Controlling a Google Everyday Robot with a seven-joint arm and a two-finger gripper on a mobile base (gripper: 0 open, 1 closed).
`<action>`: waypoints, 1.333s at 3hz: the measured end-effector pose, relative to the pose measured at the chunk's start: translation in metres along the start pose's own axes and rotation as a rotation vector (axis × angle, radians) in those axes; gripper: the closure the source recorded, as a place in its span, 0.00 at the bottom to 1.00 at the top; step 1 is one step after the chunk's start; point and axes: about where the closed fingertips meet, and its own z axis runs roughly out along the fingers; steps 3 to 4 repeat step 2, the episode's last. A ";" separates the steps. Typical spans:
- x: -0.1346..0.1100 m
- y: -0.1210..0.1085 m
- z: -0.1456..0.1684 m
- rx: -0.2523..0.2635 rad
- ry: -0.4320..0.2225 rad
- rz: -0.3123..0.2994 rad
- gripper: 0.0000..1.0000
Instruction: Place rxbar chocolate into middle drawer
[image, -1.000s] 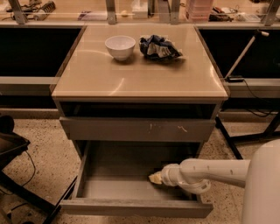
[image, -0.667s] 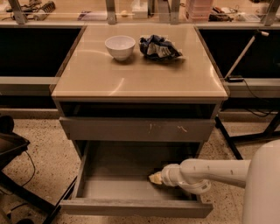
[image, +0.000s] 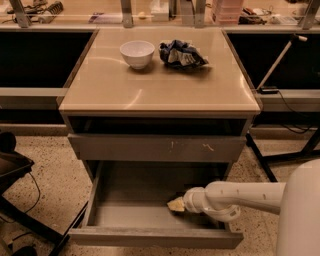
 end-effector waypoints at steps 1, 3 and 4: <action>0.000 0.000 0.000 0.000 0.000 0.000 0.00; 0.000 0.000 0.000 0.000 0.000 0.000 0.00; 0.000 0.000 0.000 0.000 0.000 0.000 0.00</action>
Offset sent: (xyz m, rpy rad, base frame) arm 0.0000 0.0000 0.0000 0.0000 0.0000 0.0000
